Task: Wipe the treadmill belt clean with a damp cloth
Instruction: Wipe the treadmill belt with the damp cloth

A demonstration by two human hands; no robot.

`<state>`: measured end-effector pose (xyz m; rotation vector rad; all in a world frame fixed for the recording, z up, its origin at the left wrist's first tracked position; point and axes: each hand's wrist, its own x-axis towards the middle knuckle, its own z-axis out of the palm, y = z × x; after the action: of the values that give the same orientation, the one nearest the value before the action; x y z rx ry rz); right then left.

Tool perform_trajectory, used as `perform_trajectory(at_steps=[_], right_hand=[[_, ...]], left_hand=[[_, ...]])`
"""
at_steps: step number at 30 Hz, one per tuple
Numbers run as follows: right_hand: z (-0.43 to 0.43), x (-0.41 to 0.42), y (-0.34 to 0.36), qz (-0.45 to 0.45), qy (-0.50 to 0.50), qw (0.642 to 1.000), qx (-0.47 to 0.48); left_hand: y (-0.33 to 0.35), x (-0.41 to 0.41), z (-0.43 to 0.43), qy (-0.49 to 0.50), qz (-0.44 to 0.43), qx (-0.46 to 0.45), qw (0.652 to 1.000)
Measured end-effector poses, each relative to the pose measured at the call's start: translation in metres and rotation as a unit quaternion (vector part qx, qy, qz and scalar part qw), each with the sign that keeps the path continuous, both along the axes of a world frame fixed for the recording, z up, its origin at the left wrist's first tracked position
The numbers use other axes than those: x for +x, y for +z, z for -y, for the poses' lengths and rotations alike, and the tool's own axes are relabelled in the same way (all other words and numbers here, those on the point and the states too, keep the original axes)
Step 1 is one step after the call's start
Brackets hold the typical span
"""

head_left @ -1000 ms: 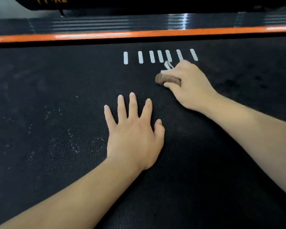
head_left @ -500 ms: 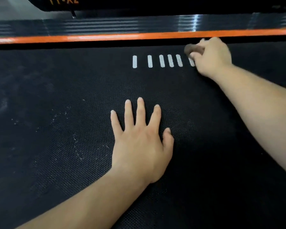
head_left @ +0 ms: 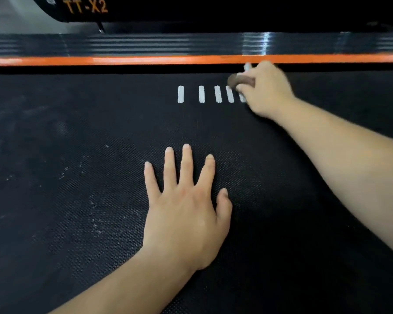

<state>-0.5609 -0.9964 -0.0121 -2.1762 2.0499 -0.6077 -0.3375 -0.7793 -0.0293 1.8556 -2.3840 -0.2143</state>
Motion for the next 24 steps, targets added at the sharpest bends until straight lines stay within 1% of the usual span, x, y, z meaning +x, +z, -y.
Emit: perform_trajectory(at_steps=[1, 2, 3, 5, 6, 7, 10, 11, 12, 14, 15, 16, 17, 19, 20, 21, 23, 24], right_hand=[[-0.006, 0.0, 0.0, -0.002, 0.036, 0.999, 0.005], [-0.005, -0.008, 0.003, -0.009, 0.029, 1.0, -0.002], [0.002, -0.019, 0.007, -0.019, -0.022, 0.999, -0.015], [0.014, -0.039, 0.012, -0.021, -0.179, 0.983, -0.027], [0.015, -0.042, 0.009, -0.023, -0.207, 0.977, -0.039], [0.011, -0.038, 0.005, -0.03, -0.196, 0.979, -0.043], [-0.021, -0.036, -0.002, -0.011, -0.031, 0.999, -0.015], [-0.031, -0.043, 0.001, -0.017, -0.014, 1.0, -0.017], [-0.03, -0.053, 0.004, -0.014, -0.046, 0.999, -0.025], [-0.022, -0.061, 0.005, 0.024, -0.186, 0.981, -0.041], [-0.023, -0.056, 0.004, 0.026, -0.219, 0.974, -0.05], [-0.025, -0.049, -0.002, 0.023, -0.203, 0.977, -0.062], [-0.033, -0.038, -0.005, 0.021, -0.16, 0.986, -0.046], [-0.056, -0.03, -0.007, 0.019, -0.033, 0.999, -0.029], [-0.064, -0.037, -0.004, -0.005, -0.003, 0.999, -0.034], [-0.063, -0.045, 0.002, -0.018, -0.028, 0.999, -0.025], [-0.059, -0.055, 0.004, 0.019, -0.138, 0.99, -0.031], [-0.063, -0.052, 0.002, 0.035, -0.153, 0.987, -0.043]], left_hand=[[0.0, -0.001, 0.0, 0.001, -0.004, 0.001, 1.0], [0.0, -0.001, 0.001, 0.002, -0.009, -0.001, 1.0], [-0.001, -0.002, 0.001, 0.001, -0.011, -0.004, 1.0], [-0.002, -0.001, 0.001, -0.003, -0.008, -0.004, 1.0], [-0.002, 0.0, 0.002, -0.004, -0.006, -0.004, 1.0], [-0.002, 0.001, 0.002, -0.003, -0.005, -0.006, 1.0], [-0.002, 0.001, 0.002, -0.003, -0.001, -0.001, 1.0], [-0.001, 0.0, 0.002, -0.003, -0.002, 0.001, 1.0], [-0.001, -0.001, 0.003, -0.002, -0.003, 0.0, 1.0], [-0.001, -0.001, 0.002, -0.002, 0.003, 0.005, 1.0], [0.0, -0.001, 0.002, -0.002, 0.003, 0.006, 1.0], [0.001, 0.0, 0.002, 0.0, 0.004, 0.005, 1.0], [0.002, 0.0, 0.002, 0.001, 0.008, 0.006, 1.0], [0.003, -0.001, 0.002, 0.0, 0.01, 0.011, 1.0], [0.003, -0.001, 0.002, 0.001, 0.008, 0.012, 1.0], [0.003, -0.001, 0.002, 0.002, 0.009, 0.013, 1.0], [0.001, 0.0, 0.003, 0.004, 0.014, 0.013, 1.0], [0.001, 0.0, 0.003, 0.006, 0.017, 0.015, 1.0]])
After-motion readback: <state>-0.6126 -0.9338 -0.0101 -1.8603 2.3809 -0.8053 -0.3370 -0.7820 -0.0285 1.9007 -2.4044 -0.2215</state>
